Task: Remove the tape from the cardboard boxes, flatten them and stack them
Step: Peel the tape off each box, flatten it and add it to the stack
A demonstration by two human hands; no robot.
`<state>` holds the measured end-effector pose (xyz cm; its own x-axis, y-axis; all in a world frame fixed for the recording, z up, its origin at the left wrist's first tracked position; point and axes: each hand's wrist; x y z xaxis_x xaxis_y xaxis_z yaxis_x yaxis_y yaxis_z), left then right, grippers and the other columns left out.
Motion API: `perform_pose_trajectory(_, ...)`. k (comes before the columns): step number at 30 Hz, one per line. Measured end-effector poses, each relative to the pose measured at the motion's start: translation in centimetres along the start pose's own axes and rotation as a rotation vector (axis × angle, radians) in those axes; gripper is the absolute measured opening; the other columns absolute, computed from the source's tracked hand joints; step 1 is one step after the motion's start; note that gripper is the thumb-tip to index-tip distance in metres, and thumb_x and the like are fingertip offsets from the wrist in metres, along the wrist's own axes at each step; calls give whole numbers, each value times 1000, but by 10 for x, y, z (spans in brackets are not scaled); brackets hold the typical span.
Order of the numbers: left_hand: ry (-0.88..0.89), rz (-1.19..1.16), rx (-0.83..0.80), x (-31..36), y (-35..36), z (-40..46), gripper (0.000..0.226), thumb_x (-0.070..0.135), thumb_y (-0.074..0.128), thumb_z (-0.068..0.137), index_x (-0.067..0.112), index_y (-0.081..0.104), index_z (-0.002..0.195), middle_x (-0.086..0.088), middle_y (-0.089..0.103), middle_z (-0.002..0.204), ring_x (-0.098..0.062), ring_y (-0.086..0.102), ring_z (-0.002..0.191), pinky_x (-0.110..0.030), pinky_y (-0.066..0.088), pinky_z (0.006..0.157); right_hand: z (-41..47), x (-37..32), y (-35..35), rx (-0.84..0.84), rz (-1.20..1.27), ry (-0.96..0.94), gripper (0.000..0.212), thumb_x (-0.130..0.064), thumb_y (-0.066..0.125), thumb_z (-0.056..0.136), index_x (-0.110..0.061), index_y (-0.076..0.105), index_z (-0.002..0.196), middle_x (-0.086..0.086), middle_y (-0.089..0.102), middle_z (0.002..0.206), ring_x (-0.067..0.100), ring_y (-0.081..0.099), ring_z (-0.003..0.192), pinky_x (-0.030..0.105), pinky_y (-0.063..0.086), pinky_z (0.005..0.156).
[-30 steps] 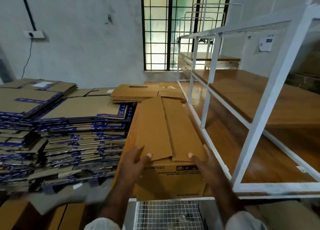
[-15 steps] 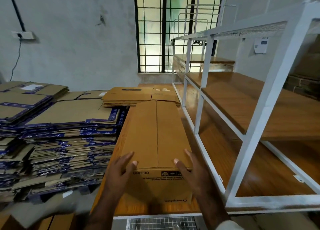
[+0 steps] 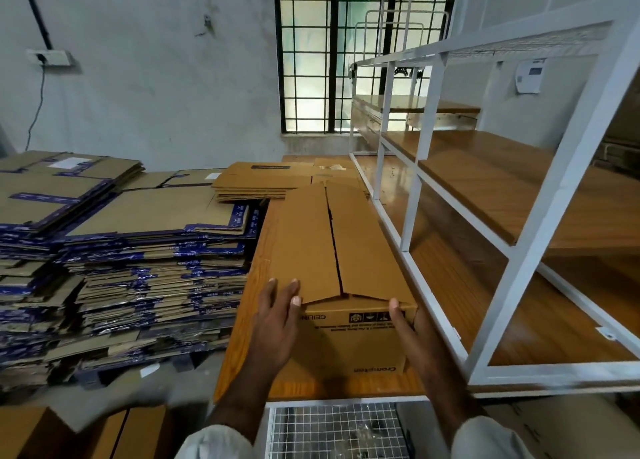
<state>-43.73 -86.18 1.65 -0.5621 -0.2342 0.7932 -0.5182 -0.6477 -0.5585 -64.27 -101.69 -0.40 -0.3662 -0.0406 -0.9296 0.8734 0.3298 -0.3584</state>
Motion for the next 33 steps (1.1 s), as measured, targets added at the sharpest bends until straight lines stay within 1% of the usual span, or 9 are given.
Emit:
perform_pose_trajectory(4, -93, -284, -27, 0, -17, 2, 32, 38, 47, 107, 43, 52, 138, 7, 22, 158, -20, 32, 139, -37, 37, 107, -9, -42, 0, 7, -25, -138, 91, -103, 43, 67, -59, 33, 146, -10, 51, 151, 22, 52, 136, 61, 44, 108)
perform_pose_trajectory(8, -293, -584, 50, -17, -23, -6, 23, 47, 57, 100, 57, 60, 121, 15, 36, 144, -22, 40, 135, -62, 40, 109, -31, -93, 19, 102, -166, -337, 75, -80, 51, 86, -56, 24, 153, -7, 35, 163, 22, 38, 145, 67, 32, 113)
perform_pose_trajectory(12, -383, -548, 94, -32, -38, -9, 78, 96, 48, 68, 48, 59, 128, -4, 49, 149, -31, 45, 136, -57, 35, 112, -54, -117, 64, 269, -421, -499, 74, -81, 37, 87, -52, 24, 154, 7, 41, 151, 26, 37, 141, 68, 31, 111)
perform_pose_trajectory(15, -464, -601, 34, -37, -51, -11, 98, 98, 35, 74, 33, 54, 145, -8, 53, 146, -30, 50, 129, -47, 39, 104, -68, -128, 90, 348, -591, -556, 69, -76, 38, 89, -51, 29, 153, 7, 44, 149, 26, 39, 139, 60, 28, 111)
perform_pose_trajectory(18, -495, -747, -64, -29, -65, -7, 77, 77, 33, 92, 21, 60, 137, -4, 62, 130, -21, 58, 109, -31, 41, 79, -82, -134, 116, 386, -762, -665, 66, -74, 40, 89, -48, 38, 150, 11, 50, 145, 30, 45, 136, 58, 29, 106)
perform_pose_trajectory(22, -477, -792, -96, -22, -58, -16, 47, 67, 43, 97, 32, 61, 122, 2, 68, 117, -18, 64, 104, -33, 49, 72, -96, -117, 149, 288, -937, -745, 61, -67, 46, 88, -42, 49, 144, 12, 51, 146, 34, 45, 137, 66, 28, 110)
perform_pose_trajectory(28, -411, -871, -182, -24, -40, -36, 40, 42, 33, 108, 23, 69, 112, 3, 76, 107, -8, 73, 99, -23, 59, 76, -95, -109, 138, 177, -929, -768, 66, -61, 49, 89, -40, 44, 151, 7, 46, 154, 31, 40, 143, 63, 26, 112)
perform_pose_trajectory(31, -391, -869, -165, -26, -39, -38, 58, 63, 42, 101, 23, 61, 137, 3, 68, 130, -14, 64, 122, -32, 56, 96, -94, -109, 112, 108, -670, -767, 68, -59, 56, 89, -36, 43, 152, -1, 44, 155, 20, 34, 147, 59, 25, 117)
perform_pose_trajectory(33, -383, -866, -142, -29, -38, -40, 79, 80, 52, 83, 31, 55, 145, 5, 61, 142, -16, 56, 132, -48, 45, 111, -93, -99, 90, 305, -429, -687, 63, -54, 60, 91, -29, 47, 147, 1, 48, 152, 20, 40, 144, 57, 33, 116)
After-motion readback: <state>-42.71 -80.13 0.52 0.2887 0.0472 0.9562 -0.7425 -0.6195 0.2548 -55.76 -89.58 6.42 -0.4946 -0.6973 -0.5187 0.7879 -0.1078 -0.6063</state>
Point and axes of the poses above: each hand's wrist, its own z-axis towards the middle knuckle, its own y-axis out of the palm, x = y × z
